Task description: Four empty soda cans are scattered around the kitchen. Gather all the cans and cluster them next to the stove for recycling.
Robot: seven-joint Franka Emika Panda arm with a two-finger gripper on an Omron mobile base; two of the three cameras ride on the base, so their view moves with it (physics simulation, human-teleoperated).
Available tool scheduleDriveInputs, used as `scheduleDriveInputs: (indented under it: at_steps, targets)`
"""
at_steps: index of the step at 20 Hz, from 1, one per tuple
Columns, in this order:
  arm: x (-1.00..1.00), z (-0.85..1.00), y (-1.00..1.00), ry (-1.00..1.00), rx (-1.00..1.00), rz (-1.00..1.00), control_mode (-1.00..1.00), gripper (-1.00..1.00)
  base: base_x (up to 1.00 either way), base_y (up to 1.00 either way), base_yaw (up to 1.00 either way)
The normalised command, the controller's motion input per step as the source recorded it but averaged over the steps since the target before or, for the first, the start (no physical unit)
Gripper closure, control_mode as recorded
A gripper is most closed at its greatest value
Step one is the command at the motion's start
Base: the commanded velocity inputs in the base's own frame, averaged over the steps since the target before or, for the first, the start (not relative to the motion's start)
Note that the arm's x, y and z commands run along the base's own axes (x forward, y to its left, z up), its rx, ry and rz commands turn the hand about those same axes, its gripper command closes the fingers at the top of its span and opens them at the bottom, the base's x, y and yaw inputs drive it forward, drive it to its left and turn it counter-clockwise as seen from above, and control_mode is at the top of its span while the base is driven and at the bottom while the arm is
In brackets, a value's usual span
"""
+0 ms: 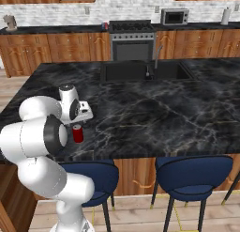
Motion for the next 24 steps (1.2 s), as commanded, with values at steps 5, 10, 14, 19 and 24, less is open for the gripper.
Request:
scheduleDriveInputs:
  at_steps: [5,10,14,19,24]
  targets:
    - [0.01,-0.01,0.0,0.0,0.0,0.01,-1.0,-1.0,0.0,0.0,0.0]
    - [0.0,-0.16,0.0,0.01,0.0,0.0,-1.0,-1.0,0.0,0.0,0.0]
    - [0.0,-0.15,0.0,0.0,0.0,0.0,-1.0,-1.0,0.0,0.0,0.0]
    - [0.06,-0.17,0.01,0.02,0.0,0.0,-1.0,-1.0,0.0,0.0,0.0]
    - [0.09,-0.17,0.05,0.05,0.0,0.0,-1.0,-1.0,0.0,0.0,0.0]
